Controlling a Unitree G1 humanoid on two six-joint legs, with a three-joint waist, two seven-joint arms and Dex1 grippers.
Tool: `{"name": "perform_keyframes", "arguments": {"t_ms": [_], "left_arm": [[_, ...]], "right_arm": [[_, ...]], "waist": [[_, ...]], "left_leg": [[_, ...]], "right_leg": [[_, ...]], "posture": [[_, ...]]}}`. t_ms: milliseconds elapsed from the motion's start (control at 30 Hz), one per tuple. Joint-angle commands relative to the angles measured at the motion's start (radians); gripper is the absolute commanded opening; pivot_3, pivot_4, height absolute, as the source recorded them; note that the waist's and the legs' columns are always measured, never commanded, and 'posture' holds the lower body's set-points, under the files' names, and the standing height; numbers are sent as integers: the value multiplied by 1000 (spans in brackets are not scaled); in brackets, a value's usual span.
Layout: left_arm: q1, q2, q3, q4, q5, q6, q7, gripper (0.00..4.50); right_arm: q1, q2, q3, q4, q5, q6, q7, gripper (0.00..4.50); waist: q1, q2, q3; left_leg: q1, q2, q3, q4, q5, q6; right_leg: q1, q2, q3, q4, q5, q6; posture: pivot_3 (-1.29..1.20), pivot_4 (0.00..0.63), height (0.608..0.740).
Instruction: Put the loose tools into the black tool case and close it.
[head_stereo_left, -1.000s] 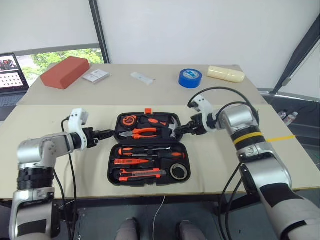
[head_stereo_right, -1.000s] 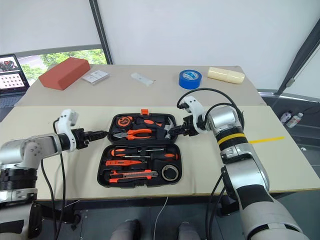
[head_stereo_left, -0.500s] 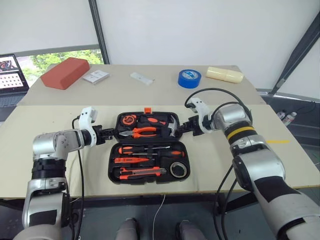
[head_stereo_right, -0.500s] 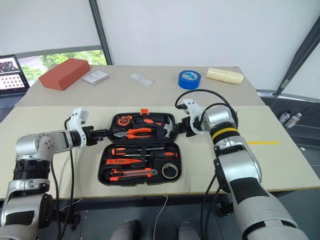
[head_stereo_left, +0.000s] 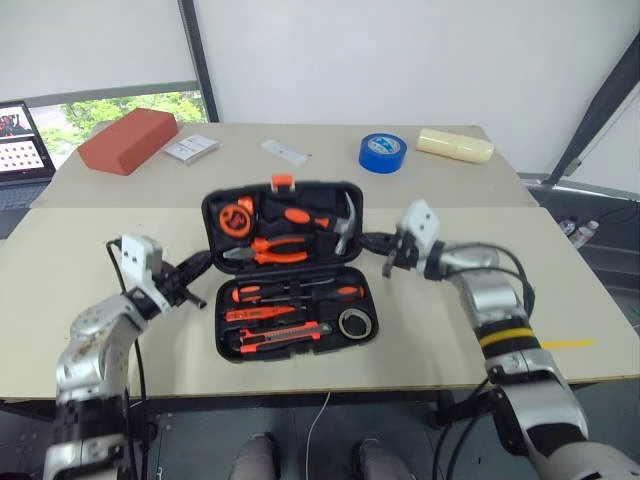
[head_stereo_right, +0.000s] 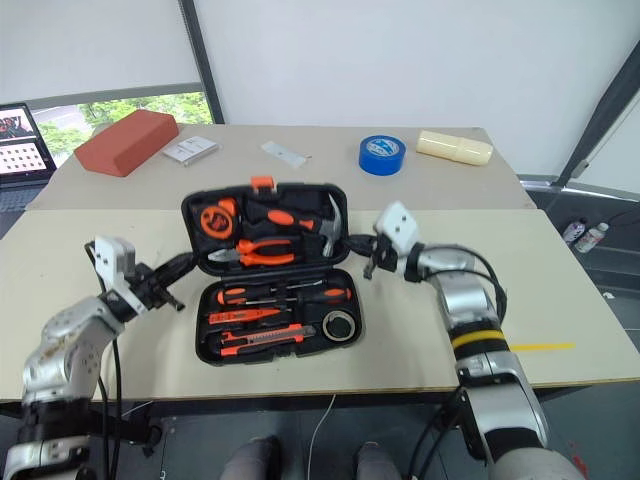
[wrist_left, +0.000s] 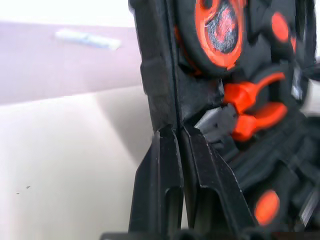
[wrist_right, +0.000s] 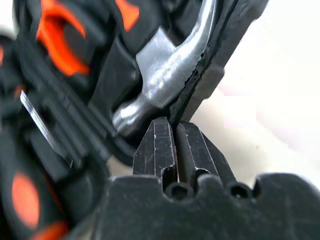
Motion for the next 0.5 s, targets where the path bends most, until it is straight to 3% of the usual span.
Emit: {"name": "perform_keyframes", "arguments": {"t_ms": [33,100,133,233,333,433,467,500], "left_arm": [[98,22,9,-3,79,-246,-48,0],[159,23,9,16,114,-331,-40,0],[180,26,5,23,125,-359,-36,697],[238,40,10,30,125,-389,-35,1744],[275,70,39,24,68,-309,-44,2853],[268,83,64,15,10,-235,-35,2853],[243,93,64,20,2,-207,-31,2908],[215,102,61,26,-4,-181,-27,2608]], "right_arm": [[29,-87,-7,88,-103,-363,-85,20],[65,-112,16,119,-152,-474,-125,20],[77,-119,28,133,-159,-498,-125,765],[109,-148,34,163,-173,-558,-159,1725],[145,-196,8,160,-100,-509,-115,2775],[195,-229,-25,97,55,-366,4,2775],[229,-247,-33,26,141,-272,77,2576],[258,-265,-35,-39,204,-188,134,2218]], "waist": [[-1,1,0],[-1,1,0],[-2,1,0],[-4,1,0],[-5,0,0],[-3,0,0],[-2,0,0],[0,0,0]], "left_leg": [[3,0,1,0,0,0],[12,0,1,0,0,0],[14,1,1,0,0,0],[18,1,2,0,0,0],[18,1,2,0,0,0],[21,2,2,0,1,1],[22,2,2,0,1,1],[23,2,2,1,1,1]], "right_leg": [[2,0,1,0,0,0],[11,0,1,-1,0,0],[13,0,1,-2,-1,-1],[16,-1,2,-2,-3,-3],[15,0,2,0,-3,-5],[17,0,3,1,-3,-6],[19,0,3,1,-4,-7],[20,0,3,1,-4,-7]], "posture": [[0,150,740],[0,150,740],[0,150,740],[0,150,740],[0,150,740],[0,150,740],[0,150,740],[0,150,740]]}}
